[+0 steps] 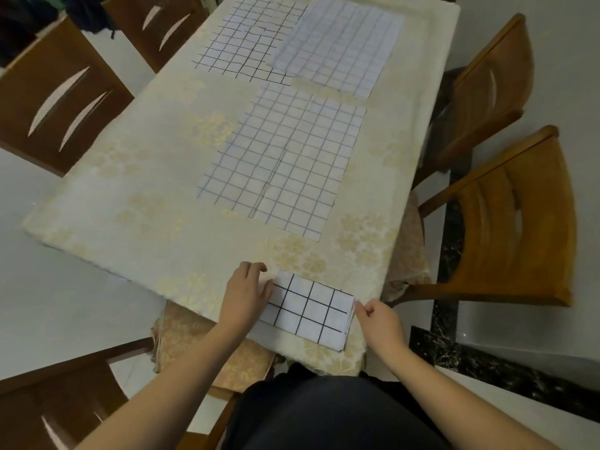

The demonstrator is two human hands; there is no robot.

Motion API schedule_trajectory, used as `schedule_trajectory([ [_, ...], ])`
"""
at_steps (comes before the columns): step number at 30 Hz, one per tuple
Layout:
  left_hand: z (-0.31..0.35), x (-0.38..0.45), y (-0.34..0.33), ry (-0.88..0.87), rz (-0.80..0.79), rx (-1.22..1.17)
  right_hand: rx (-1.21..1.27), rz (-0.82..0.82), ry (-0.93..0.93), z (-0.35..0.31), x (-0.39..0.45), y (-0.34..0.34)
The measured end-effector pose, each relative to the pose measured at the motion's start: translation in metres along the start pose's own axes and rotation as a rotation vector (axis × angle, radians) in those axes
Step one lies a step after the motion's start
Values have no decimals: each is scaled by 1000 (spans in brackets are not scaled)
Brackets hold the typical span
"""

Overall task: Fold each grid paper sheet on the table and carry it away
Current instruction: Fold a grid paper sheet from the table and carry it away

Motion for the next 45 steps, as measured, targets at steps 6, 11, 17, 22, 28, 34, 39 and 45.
schedule_trajectory([
  [6,22,-22,-26,-531,-89,98,-27,-110,509,-47,-24,-24],
  [11,10,-34,-48,-515,-252,166,-355,-188,765,-52,-33,-68],
  [17,1,-34,-54,-420,-372,201,-588,-172,783,-32,-31,-81],
  [22,-5,-30,-50,-386,-413,238,-582,-82,716,-11,-29,-67],
  [28,-17,-25,-42,-326,-440,308,-625,-147,689,6,-24,-56],
  [34,-16,-22,-44,-330,-477,320,-528,-182,697,1,-19,-53],
  [39,-10,-9,-29,-271,-501,284,-383,-168,668,-9,-13,-34],
  [45,7,-21,5,-160,-410,337,-225,-113,639,-25,-26,-7],
])
Point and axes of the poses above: each hand's wrist, its own x-axis towards the middle knuckle, its own y-axis out of the back of the hand, z = x × y, the point moved 4 cm from there along x, towards the middle knuckle, and after that the axes turned 12 degrees about z, right-handed, at the moved point
